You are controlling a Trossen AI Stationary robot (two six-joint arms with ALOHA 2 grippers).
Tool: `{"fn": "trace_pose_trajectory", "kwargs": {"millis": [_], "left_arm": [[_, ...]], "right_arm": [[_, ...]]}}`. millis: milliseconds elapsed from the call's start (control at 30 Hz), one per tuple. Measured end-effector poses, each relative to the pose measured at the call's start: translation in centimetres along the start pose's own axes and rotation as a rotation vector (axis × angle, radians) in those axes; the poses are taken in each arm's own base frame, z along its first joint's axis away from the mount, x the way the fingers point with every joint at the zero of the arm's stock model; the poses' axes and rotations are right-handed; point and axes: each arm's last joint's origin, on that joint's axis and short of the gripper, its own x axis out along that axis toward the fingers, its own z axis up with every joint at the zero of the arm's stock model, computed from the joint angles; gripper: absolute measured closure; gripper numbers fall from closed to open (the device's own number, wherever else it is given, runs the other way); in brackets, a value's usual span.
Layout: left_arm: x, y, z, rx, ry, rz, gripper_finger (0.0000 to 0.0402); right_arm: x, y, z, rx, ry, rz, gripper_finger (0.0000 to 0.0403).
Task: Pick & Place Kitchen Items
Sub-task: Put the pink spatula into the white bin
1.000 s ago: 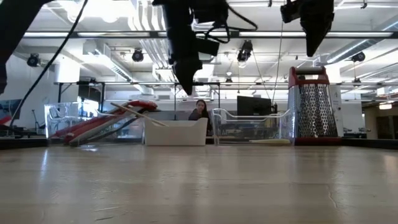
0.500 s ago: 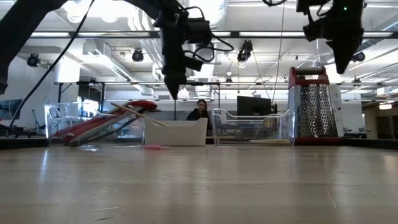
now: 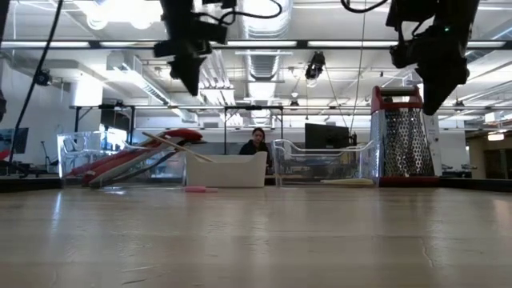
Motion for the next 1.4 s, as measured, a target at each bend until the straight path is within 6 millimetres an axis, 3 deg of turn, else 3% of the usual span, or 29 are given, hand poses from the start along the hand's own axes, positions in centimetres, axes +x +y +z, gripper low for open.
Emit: {"fn": "trace_pose_trajectory", "kwargs": {"millis": [200,400,667,767,1000,1400], "left_arm": [[3.7,-2.6,-1.7,0.103,0.018,-0.036,0.0336],[7.8,-4.2,-2.7,0.06,-0.009,-0.109,0.0247],[9.6,-4.0,-3.2,-0.057,-0.077,-0.238,0.0159],[9.7,-3.8,-3.1,-0.091,-0.109,-0.316,0.0152],[10.3,-3.1,-2.9,-0.145,-0.132,-0.318,0.0154],[14.7,-4.7,-2.0,-0.096,-0.03,-0.375,0.0154]], "right_arm": [[-0.3,0.6,1.2,0.0,-0.076,0.045,0.0331],[-1.1,1.1,2.5,-0.024,-0.121,0.087,0.0333],[-1.8,1.7,4.0,-0.016,-0.195,0.123,0.0326],[-1.7,2.0,4.7,-0.025,-0.209,0.128,0.033],[-1.3,2.6,5.8,-0.055,-0.19,0.118,0.0339],[-0.9,2.9,6.2,-0.086,-0.171,0.108,0.0321]]}}
